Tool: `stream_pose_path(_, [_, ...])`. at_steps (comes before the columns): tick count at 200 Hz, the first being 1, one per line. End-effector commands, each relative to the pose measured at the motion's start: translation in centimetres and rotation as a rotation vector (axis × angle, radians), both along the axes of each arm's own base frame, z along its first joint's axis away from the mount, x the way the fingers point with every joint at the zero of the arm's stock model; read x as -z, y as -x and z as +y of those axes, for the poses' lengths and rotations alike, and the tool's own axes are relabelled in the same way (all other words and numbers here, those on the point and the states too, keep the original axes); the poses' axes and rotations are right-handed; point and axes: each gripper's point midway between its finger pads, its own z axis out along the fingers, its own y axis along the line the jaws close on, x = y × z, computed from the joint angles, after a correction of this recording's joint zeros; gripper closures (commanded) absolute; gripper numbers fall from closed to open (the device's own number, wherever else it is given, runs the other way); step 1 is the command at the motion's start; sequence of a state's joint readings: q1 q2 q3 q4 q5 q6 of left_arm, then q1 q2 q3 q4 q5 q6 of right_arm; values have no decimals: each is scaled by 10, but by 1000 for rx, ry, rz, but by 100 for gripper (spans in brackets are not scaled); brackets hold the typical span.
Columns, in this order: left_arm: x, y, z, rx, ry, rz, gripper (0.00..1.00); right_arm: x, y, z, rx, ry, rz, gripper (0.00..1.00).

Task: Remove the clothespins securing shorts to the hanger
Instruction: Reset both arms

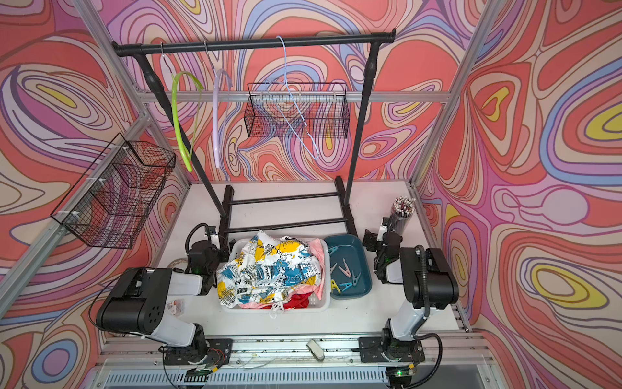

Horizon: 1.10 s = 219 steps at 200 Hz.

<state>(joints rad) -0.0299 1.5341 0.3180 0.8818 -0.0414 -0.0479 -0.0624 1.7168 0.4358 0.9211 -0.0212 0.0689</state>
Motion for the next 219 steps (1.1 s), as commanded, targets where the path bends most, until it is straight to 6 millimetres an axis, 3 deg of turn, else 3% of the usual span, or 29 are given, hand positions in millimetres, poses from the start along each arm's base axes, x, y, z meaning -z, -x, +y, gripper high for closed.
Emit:
stream_pose_path(1, [-24,-12,0,12,-51,-98,0,-21,-10,7,-36,10,-79,2])
stream_pose_path(20, [-22,-19,1,7,-58,-61,0,-20,-10,11,-62,10,-76,2])
stream_pose_path(219, [-22,-18,2,4,-58,-61,0,-19,-11,13,-68,16,-66,1])
